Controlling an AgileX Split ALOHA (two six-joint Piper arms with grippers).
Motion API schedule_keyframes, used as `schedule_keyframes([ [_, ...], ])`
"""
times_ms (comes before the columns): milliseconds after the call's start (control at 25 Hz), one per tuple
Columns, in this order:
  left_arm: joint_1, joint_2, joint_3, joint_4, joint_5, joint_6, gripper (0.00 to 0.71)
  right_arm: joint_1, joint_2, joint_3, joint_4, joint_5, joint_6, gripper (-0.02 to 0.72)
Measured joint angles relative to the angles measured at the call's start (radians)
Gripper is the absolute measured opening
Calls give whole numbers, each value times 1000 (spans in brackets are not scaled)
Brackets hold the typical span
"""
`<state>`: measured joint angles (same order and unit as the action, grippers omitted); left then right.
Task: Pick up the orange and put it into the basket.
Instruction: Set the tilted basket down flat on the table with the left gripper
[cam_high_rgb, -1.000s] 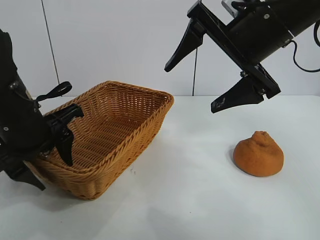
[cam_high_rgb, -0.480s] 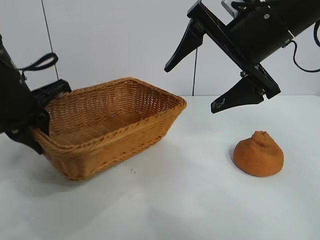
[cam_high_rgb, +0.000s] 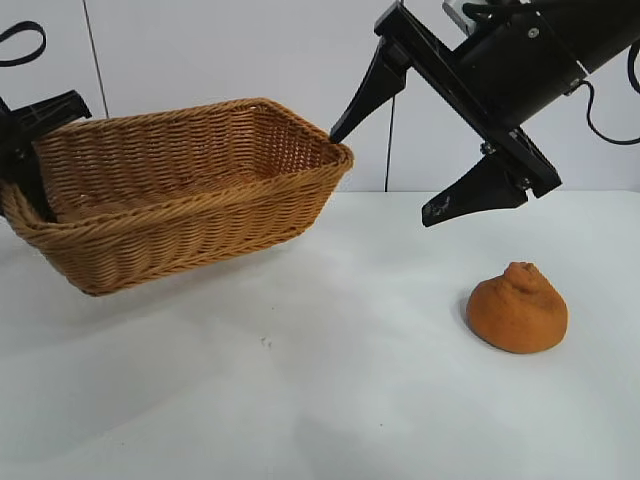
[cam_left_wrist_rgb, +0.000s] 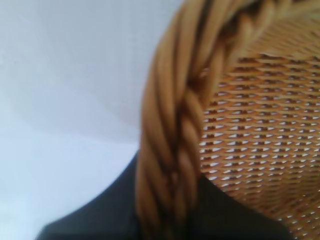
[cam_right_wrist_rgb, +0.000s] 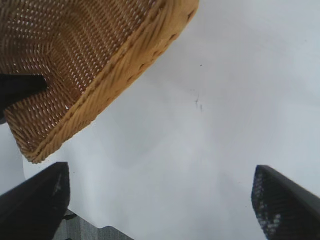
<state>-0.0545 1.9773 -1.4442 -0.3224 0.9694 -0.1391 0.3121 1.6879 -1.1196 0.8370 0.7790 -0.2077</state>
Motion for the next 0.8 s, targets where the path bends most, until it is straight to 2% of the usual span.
schedule_keyframes([
  [160,0,57,-72,-42,62,120,84,0,0,0,0,2,0,676],
  [560,0,132,-81,-87,54,230,84,0,0,0,-1,3,0,676],
  [800,0,199,-77,-90,10,238,84,0,0,0,-1,3,0,676],
])
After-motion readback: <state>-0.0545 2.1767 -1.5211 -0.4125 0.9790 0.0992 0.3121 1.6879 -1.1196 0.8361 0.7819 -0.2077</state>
